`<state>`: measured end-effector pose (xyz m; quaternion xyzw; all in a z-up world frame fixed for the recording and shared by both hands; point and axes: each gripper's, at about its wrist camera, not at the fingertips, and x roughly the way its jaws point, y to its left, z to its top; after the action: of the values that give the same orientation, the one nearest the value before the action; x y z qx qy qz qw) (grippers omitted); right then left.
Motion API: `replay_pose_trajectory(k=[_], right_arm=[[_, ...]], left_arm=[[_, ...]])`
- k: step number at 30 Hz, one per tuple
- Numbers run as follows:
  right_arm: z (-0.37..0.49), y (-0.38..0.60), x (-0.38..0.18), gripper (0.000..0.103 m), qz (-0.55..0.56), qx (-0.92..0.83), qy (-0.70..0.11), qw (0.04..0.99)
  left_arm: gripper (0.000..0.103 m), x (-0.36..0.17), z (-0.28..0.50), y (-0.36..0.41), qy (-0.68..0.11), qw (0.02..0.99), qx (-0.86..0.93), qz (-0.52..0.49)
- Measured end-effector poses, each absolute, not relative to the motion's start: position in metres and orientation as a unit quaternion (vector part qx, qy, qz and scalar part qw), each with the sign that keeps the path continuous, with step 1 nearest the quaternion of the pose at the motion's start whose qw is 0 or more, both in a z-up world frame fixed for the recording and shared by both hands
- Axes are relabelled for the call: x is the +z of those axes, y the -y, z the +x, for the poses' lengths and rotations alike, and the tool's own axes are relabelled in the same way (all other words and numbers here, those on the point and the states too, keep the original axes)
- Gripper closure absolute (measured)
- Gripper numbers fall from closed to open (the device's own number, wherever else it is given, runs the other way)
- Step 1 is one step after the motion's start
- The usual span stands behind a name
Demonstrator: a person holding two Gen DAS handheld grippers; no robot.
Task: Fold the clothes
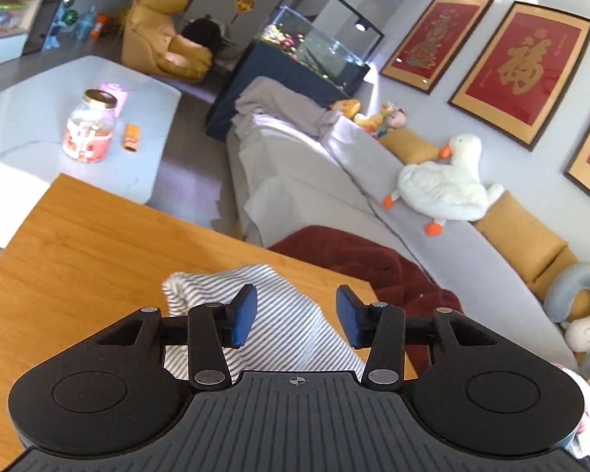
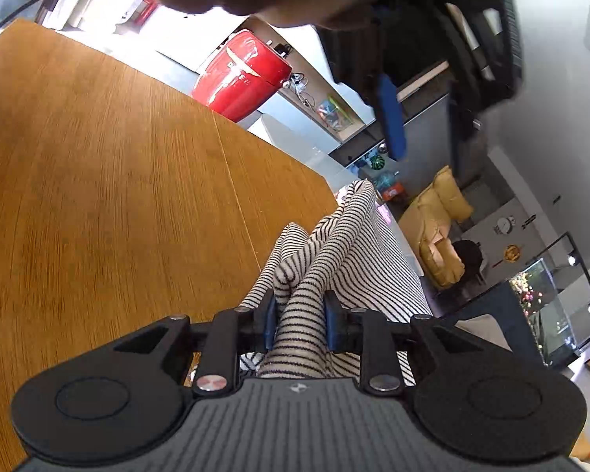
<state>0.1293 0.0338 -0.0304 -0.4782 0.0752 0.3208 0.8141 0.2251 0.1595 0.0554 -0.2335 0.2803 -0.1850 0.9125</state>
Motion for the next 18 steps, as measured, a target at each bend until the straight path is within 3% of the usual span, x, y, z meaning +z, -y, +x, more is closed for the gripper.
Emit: replay_pose_trajectory(k=[4,6,8,10,11,13,18], right_arm=[[0.129,-0.036,-0.028,0.074,-0.466,0.322,-0.082,0.820],[0.137,-0.023,-0.007,0.060,-0.405,0.355,-0.121,0.834],[0.151,-0.001,0.019,0.031,-0.313,0.395,-0.166,0.847],[0.169,0.023,0.047,0.011,-0.209,0.427,-0.208,0.855],[0.182,0.036,0.058,0.007,-0.159,0.435,-0.223,0.858],[0.214,0.066,0.077,0.000,-0.048,0.432,-0.245,0.867],[0.310,0.102,0.074,0.000,0.116,0.382,-0.312,0.862]], left_arm=[[0.061,0.014,0.249,-0.153,-0.328,0.907,-0.156,-0.213],[0.063,-0.008,0.254,-0.155,-0.346,0.903,-0.142,-0.210],[0.063,-0.015,0.246,-0.161,-0.337,0.905,-0.145,-0.214],[0.063,-0.015,0.240,-0.162,-0.335,0.908,-0.148,-0.204],[0.063,-0.015,0.238,-0.161,-0.334,0.910,-0.148,-0.196],[0.063,-0.016,0.236,-0.159,-0.331,0.913,-0.149,-0.184],[0.063,-0.016,0.235,-0.160,-0.328,0.915,-0.151,-0.179]])
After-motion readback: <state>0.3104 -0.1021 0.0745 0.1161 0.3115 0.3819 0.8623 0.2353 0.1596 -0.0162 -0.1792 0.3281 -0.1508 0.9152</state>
